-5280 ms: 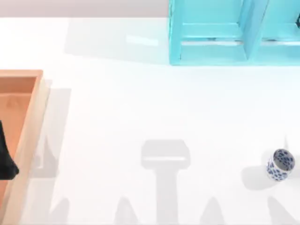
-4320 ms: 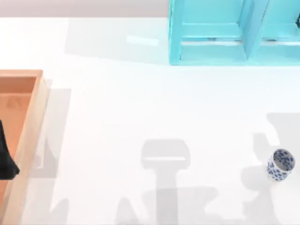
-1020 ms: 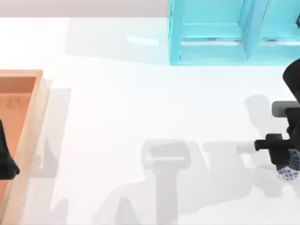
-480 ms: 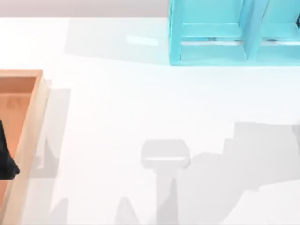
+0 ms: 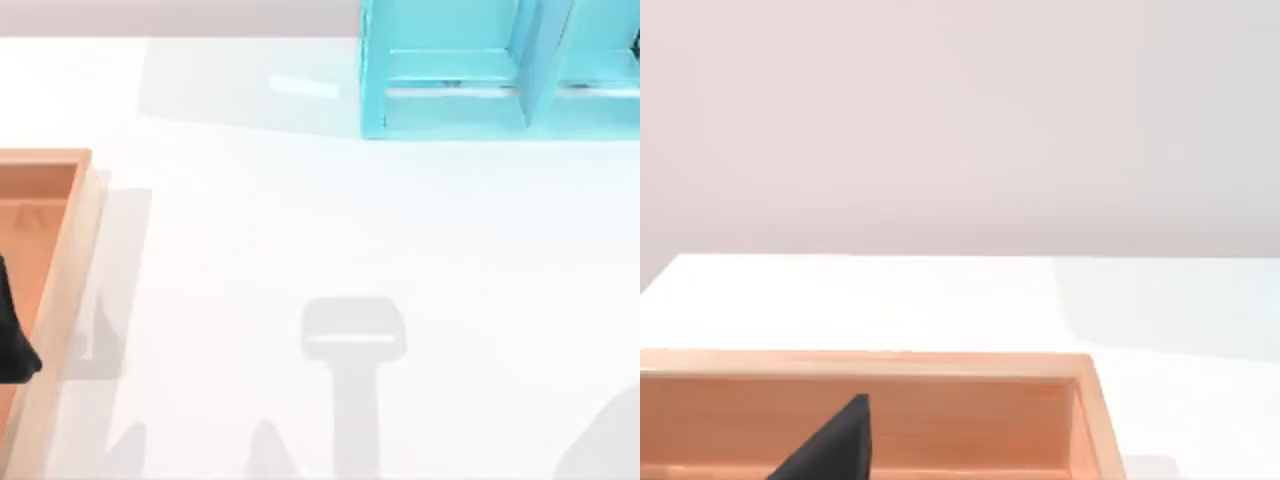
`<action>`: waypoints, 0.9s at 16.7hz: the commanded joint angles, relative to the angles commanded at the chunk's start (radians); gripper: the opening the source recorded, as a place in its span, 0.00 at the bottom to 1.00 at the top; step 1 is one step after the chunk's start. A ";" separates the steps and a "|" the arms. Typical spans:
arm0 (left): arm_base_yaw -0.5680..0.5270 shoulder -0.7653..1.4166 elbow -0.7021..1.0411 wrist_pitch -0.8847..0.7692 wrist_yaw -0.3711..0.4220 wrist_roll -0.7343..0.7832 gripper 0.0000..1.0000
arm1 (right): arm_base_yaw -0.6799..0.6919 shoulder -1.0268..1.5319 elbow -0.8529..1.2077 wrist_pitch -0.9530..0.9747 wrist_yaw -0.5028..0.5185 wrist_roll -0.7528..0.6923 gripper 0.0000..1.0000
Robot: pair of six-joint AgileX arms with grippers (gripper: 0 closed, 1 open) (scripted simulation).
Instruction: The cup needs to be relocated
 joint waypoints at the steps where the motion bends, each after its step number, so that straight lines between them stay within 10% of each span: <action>1: 0.000 0.000 0.000 0.000 0.000 0.000 1.00 | -0.012 -0.003 0.005 -0.003 -0.001 -0.012 0.00; 15: 0.000 0.000 0.000 0.000 0.000 0.000 1.00 | -0.012 0.070 -0.166 0.243 0.000 -0.011 0.00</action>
